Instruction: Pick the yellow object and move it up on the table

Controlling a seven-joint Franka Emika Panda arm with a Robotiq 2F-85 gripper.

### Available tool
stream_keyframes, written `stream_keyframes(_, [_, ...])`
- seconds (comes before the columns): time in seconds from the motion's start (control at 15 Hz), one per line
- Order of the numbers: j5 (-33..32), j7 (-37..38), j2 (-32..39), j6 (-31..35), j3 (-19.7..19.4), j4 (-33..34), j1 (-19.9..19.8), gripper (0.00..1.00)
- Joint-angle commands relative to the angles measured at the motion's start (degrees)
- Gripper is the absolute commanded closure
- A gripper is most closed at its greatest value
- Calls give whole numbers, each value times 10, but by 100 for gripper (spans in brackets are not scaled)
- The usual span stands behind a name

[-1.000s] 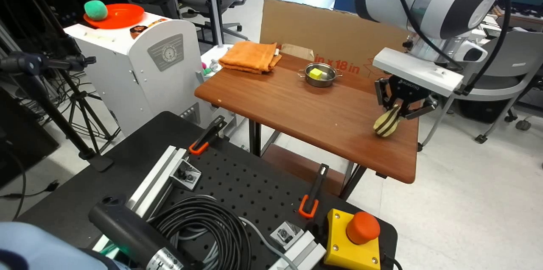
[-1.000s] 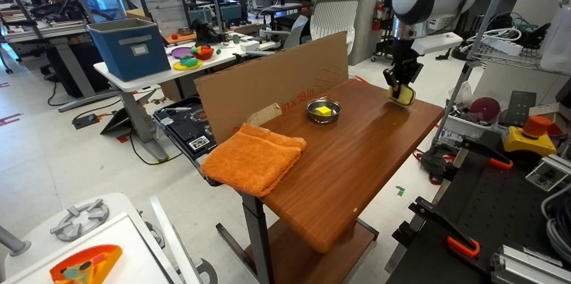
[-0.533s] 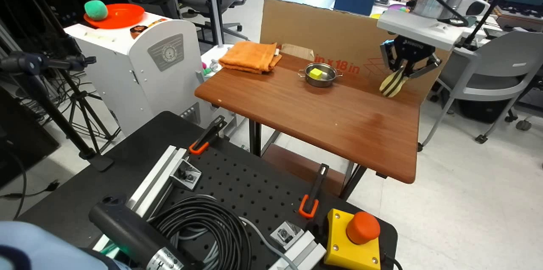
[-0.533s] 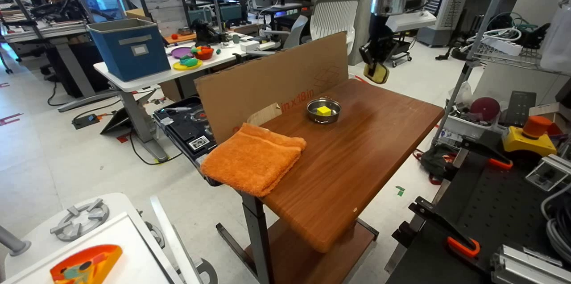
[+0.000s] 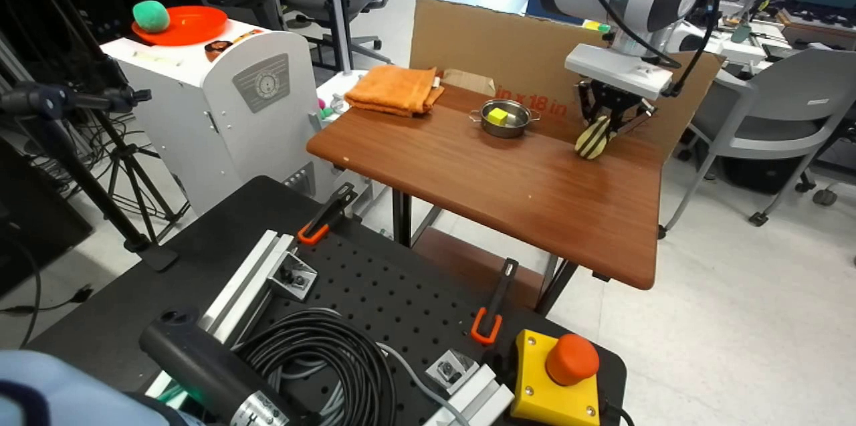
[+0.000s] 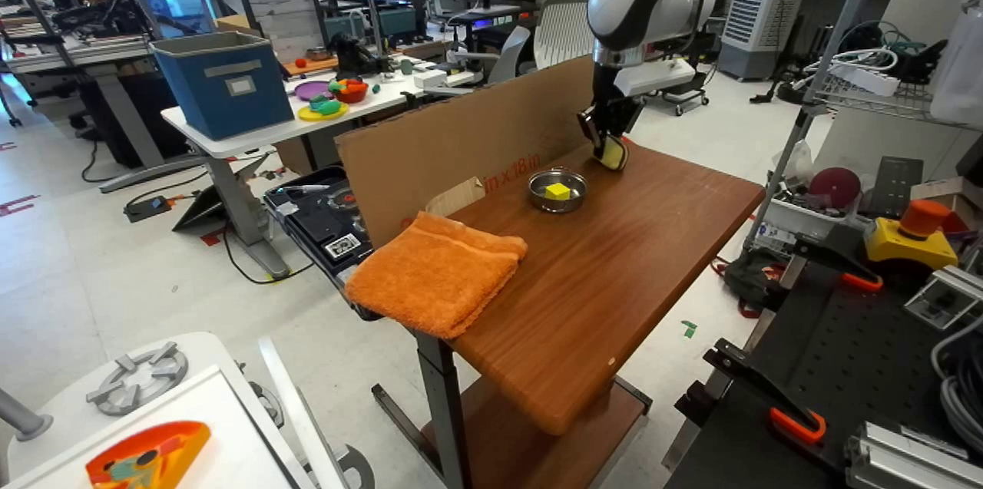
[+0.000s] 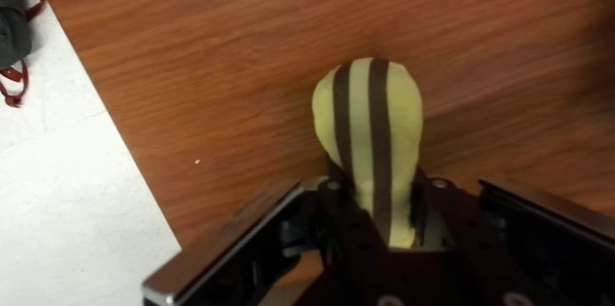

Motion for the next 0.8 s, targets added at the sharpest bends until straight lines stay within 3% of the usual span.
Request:
stream_keyframes(0.0, [-3,8,34,-28,1,55,-4,39])
stream_keyframes(0.2, [-3,-11,7,-67,6,34,-10,18])
stream_keyframes(0.4, [-14,-27,-61,-131,-1,-35,-9,0])
stream_keyframes(0.47, [-17,-30,-78,-155,-5,-51,-9,0])
stream_keyframes(0.53, [-7,-16,-19,-122,0,11,-10,7])
stream_keyframes(0.6, [-9,-19,-37,-140,-1,-5,-11,0])
stream_keyframes(0.73, [-9,-22,-61,-151,-2,-28,-13,0])
